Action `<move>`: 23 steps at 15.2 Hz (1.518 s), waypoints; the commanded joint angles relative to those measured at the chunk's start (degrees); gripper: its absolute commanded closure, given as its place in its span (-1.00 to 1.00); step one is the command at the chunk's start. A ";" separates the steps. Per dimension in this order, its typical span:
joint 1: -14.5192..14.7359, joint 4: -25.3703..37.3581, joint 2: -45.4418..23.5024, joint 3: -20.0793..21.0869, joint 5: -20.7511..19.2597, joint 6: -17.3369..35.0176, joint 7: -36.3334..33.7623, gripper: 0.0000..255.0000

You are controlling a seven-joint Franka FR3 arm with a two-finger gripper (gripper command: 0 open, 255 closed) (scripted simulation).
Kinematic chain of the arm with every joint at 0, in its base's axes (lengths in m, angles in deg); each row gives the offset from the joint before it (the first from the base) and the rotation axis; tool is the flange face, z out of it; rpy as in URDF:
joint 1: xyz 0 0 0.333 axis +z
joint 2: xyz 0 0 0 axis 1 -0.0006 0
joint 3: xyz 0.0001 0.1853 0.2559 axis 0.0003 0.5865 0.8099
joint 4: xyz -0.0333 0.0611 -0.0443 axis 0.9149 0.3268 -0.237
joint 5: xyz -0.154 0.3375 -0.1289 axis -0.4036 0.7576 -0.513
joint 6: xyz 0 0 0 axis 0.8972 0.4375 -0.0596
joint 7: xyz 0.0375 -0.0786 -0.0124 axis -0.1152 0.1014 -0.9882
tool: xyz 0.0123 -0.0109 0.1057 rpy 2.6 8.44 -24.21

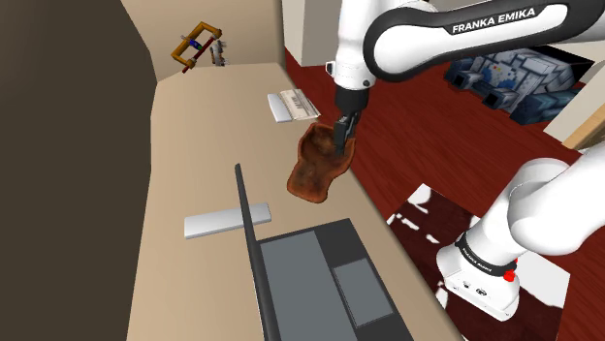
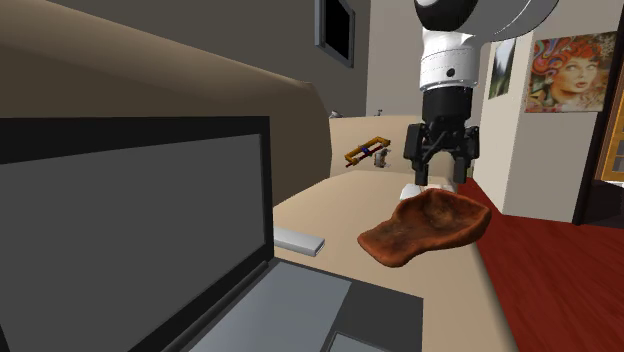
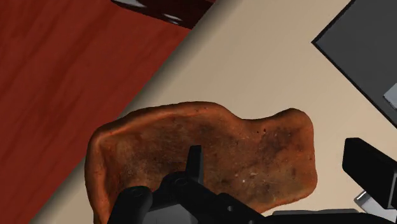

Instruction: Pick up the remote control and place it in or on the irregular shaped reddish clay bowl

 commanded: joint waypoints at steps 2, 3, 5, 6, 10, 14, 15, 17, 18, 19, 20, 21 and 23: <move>1.25 3.14 -5.31 1.84 -0.87 3.07 0.66 -1.00; 1.67 4.24 -7.06 2.47 -1.26 3.98 0.78 -1.00; 2.55 6.55 -10.57 3.69 -2.20 5.67 0.94 -1.00; 3.00 7.77 -12.33 4.29 -2.76 6.44 0.99 -1.00; 4.98 13.01 -19.36 6.49 -5.49 9.03 0.96 -1.00; 7.41 18.83 -26.41 8.25 -8.90 10.80 0.73 -1.00; 8.09 20.38 -28.18 8.63 -9.82 11.12 0.67 -1.00; 9.58 23.59 -31.70 9.27 -11.73 11.60 0.57 -1.00; 10.38 25.26 -33.46 9.54 -12.69 11.77 0.55 -1.00; 11.23 26.96 -35.21 9.77 -13.65 11.89 0.55 -1.00; 12.09 28.70 -36.96 9.99 -14.62 11.97 0.56 -1.00; 13.00 30.48 -38.71 10.16 -15.57 12.00 0.61 -1.00; 14.90 34.17 -42.22 10.45 -17.46 11.94 0.79 -1.00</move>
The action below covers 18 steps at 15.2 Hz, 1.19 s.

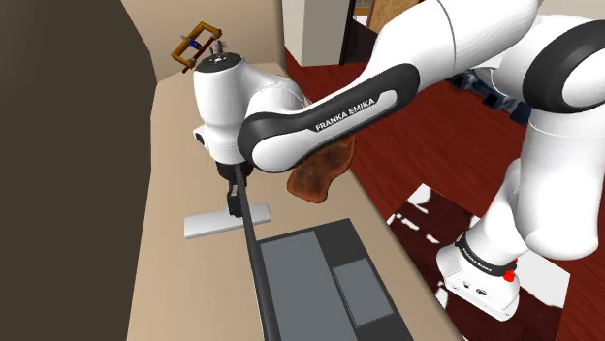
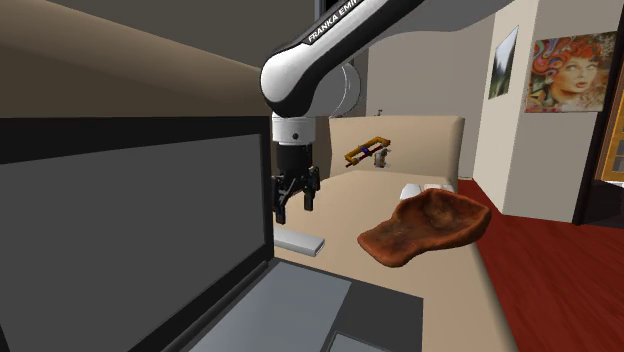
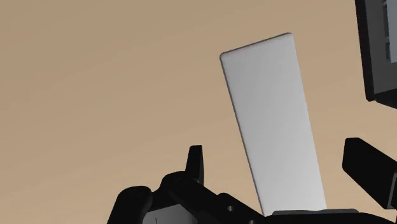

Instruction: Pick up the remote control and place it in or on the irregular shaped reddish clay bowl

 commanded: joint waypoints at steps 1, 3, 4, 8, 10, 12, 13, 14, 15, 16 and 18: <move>1.92 3.80 -3.73 0.22 -1.98 0.07 0.32 -1.00; 3.14 6.07 -5.75 0.28 -3.00 -0.09 0.54 -1.00; 3.18 5.78 -6.08 0.18 -3.15 0.51 0.44 -1.00; 3.48 4.75 -7.45 -0.37 -3.71 2.86 0.10 -1.00; 3.61 4.22 -8.43 -0.64 -4.15 4.32 -0.17 -1.00; 3.61 4.21 -8.42 -0.64 -4.15 4.33 -0.17 -1.00; 3.61 4.21 -8.43 -0.64 -4.15 4.32 -0.17 -1.00; 3.61 4.22 -8.43 -0.64 -4.15 4.32 -0.17 -1.00; 3.61 4.22 -8.43 -0.64 -4.15 4.32 -0.17 -1.00; 3.61 4.22 -8.43 -0.64 -4.15 4.32 -0.17 -1.00; 3.61 4.22 -8.43 -0.64 -4.15 4.32 -0.17 -1.00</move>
